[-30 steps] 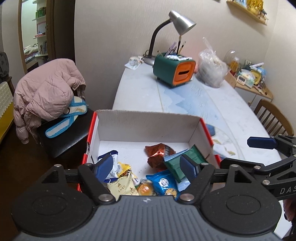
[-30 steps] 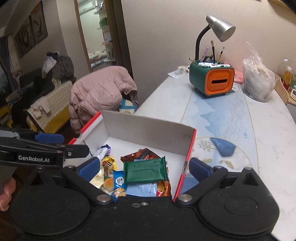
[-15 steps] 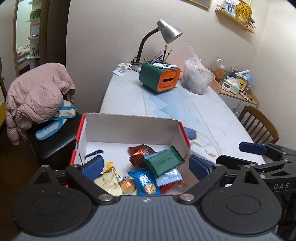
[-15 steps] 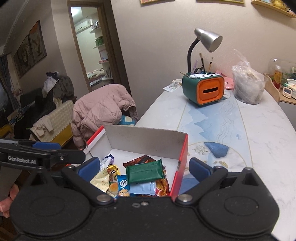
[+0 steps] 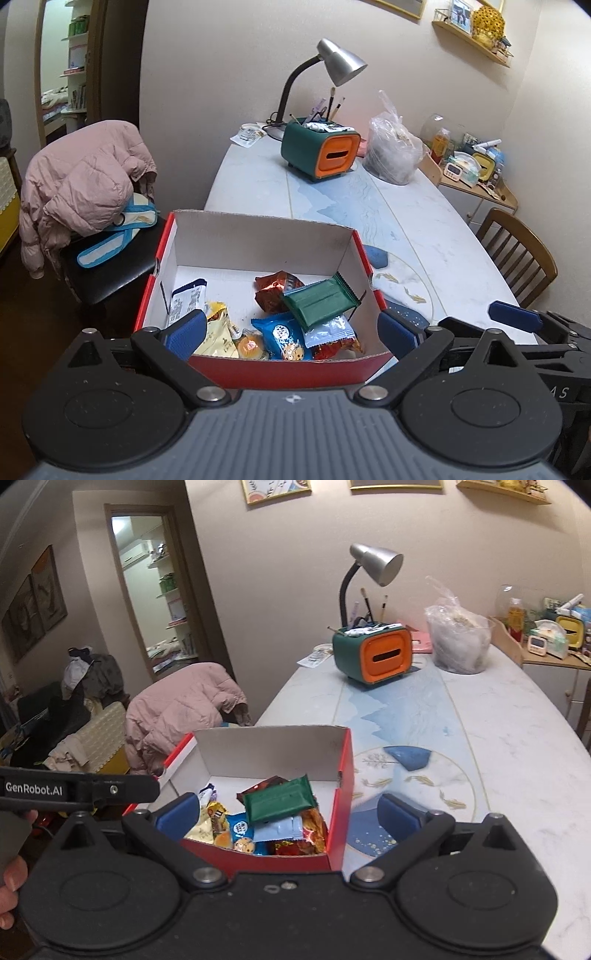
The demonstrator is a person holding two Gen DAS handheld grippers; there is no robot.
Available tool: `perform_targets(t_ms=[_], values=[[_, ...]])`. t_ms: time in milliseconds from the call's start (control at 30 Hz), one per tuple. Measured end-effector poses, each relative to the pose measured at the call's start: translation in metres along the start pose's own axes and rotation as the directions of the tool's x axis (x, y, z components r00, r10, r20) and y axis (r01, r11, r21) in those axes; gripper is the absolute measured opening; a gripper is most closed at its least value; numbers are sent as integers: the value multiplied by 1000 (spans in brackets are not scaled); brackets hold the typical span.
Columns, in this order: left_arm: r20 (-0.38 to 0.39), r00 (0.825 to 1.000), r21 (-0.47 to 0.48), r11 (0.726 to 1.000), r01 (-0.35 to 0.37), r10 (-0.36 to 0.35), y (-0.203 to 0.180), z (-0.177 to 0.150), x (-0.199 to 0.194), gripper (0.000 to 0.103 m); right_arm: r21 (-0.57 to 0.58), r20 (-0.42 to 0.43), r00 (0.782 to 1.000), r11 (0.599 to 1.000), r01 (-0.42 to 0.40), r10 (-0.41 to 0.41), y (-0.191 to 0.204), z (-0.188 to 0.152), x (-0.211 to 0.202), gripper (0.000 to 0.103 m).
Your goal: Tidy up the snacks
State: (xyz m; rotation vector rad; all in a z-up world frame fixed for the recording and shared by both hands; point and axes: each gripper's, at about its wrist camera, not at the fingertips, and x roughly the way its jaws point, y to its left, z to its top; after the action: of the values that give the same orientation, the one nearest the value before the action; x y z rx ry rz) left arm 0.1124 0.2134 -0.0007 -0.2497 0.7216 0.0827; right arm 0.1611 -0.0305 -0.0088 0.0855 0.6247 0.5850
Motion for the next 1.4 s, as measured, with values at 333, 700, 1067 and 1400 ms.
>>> perform_targets(t_ms=[333,700,1067,1400], values=[[3,999,-13,999,-32,32,0,-5,-1,100,6,41,998,999,48,-48,4,-4,-8,103],[-17,999,-9,999,-45,45,1,-7,1,100,-17,42,997,998,66,-65,11,-5,-7,103],[-5,999,13,999,-45,45,-3,-10,-3,100,-11,53,994,995,95,-94,11,-6,-10,103],[30,999,27,999,-36,35,-8,-13,-13,100,5,66,992,994,109,-109,10,-5,-16,103]])
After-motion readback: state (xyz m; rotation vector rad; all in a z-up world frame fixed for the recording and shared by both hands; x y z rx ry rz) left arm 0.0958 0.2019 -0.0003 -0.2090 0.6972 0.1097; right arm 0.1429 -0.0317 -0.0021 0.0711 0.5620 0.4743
